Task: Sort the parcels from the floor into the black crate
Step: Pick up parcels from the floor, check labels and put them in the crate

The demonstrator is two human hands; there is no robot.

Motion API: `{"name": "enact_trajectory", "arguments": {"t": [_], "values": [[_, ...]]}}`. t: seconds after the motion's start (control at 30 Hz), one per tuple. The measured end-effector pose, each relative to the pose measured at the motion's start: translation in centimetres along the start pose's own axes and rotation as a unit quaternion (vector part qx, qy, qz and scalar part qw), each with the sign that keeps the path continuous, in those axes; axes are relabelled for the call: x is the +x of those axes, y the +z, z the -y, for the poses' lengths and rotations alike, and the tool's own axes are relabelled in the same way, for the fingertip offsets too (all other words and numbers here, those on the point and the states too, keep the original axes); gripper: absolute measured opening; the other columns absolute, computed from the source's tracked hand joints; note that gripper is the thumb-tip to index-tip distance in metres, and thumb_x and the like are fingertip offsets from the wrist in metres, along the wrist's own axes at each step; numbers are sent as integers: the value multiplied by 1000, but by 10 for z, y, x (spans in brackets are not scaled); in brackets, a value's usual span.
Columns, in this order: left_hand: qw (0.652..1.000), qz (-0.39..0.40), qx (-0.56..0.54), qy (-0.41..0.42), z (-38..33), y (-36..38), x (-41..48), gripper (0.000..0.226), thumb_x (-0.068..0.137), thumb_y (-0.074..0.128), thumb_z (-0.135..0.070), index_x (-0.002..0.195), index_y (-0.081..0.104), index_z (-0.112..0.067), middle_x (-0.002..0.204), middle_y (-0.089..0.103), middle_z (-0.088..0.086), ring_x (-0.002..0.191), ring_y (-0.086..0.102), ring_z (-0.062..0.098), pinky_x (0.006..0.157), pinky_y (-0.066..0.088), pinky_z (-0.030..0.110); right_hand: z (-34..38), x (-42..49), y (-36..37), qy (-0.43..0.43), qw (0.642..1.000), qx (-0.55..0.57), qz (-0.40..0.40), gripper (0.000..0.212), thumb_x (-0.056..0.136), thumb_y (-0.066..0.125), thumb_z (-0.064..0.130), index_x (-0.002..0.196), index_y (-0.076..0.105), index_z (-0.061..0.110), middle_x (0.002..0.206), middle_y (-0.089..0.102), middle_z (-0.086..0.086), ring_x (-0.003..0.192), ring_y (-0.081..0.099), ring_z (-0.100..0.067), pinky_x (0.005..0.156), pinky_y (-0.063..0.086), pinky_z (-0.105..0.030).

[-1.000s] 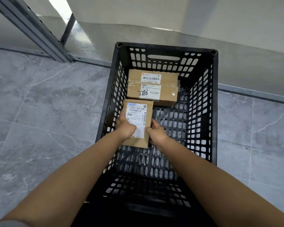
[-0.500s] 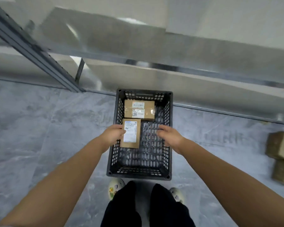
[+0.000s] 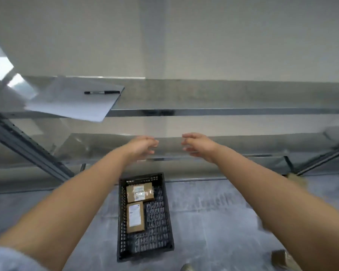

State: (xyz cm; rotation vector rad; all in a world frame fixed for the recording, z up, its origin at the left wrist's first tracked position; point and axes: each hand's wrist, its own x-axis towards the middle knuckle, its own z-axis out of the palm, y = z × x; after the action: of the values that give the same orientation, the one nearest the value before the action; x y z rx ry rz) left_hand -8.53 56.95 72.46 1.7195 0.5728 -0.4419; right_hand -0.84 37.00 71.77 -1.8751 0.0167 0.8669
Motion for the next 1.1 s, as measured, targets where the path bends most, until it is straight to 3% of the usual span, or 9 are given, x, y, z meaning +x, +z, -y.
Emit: {"name": "enact_trajectory", "arguments": {"t": [0.27, 0.4, 0.53, 0.7, 0.8, 0.9, 1.0, 1.1], "values": [[984, 36, 55, 165, -153, 22, -48, 29, 92, 56, -31, 120, 53, -22, 119, 62, -1, 107, 61, 19, 89, 44, 32, 88, -113, -93, -124, 983, 54, -126, 36, 90, 55, 21, 126, 50, 24, 120, 61, 2, 101, 63, -16, 86, 46, -32], [963, 55, 47, 258, -199, 54, -71, 26, 90, 58, -27, 116, 55, -23, 113, 65, -1, 95, 63, 14, 86, 44, 30, 87, -167, -128, -159, 961, 80, -210, 34, 90, 54, 21, 124, 50, 25, 120, 61, 3, 102, 63, -16, 92, 46, -33], [939, 72, 41, 334, -213, 94, -73, 25, 90, 59, -17, 115, 57, -17, 107, 64, 5, 84, 62, 13, 73, 43, 25, 61, -208, -149, -149, 941, 92, -290, 34, 92, 51, 22, 126, 50, 23, 112, 63, 5, 96, 64, -13, 95, 46, -34], [927, 145, 27, 346, -210, 171, -74, 27, 91, 57, -14, 118, 55, -12, 98, 60, 3, 74, 60, 10, 64, 40, 21, 0, -258, -167, -96, 924, 107, -353, 31, 90, 55, 26, 121, 51, 27, 117, 64, 3, 100, 65, -13, 89, 49, -30], [923, 210, 8, 322, -207, 223, -89, 20, 90, 58, -15, 110, 54, -19, 93, 58, -4, 72, 60, 7, 65, 41, 23, -32, -291, -182, -63, 913, 112, -387, 38, 88, 59, 26, 126, 53, 24, 116, 65, 2, 94, 66, -12, 77, 49, -26], [911, 262, 34, 316, -202, 266, -103, 18, 89, 60, -18, 106, 54, -21, 94, 59, -7, 75, 62, 7, 68, 44, 24, -55, -320, -201, -52, 891, 132, -431, 40, 88, 59, 25, 127, 53, 22, 116, 66, 1, 93, 66, -12, 75, 49, -27], [913, 256, 51, 314, -203, 305, -112, 22, 89, 58, -18, 110, 52, -20, 96, 59, -5, 74, 63, 7, 67, 45, 24, -79, -343, -218, -49, 879, 151, -450, 40, 89, 58, 24, 128, 52, 21, 115, 66, 1, 94, 65, -12, 75, 50, -26], [921, 229, 52, 311, -209, 345, -122, 24, 89, 56, -17, 112, 48, -21, 104, 56, 0, 71, 63, 9, 65, 45, 25, -108, -365, -237, -30, 888, 128, -440, 41, 89, 58, 24, 130, 51, 19, 118, 63, -1, 94, 65, -11, 76, 50, -25]]}}
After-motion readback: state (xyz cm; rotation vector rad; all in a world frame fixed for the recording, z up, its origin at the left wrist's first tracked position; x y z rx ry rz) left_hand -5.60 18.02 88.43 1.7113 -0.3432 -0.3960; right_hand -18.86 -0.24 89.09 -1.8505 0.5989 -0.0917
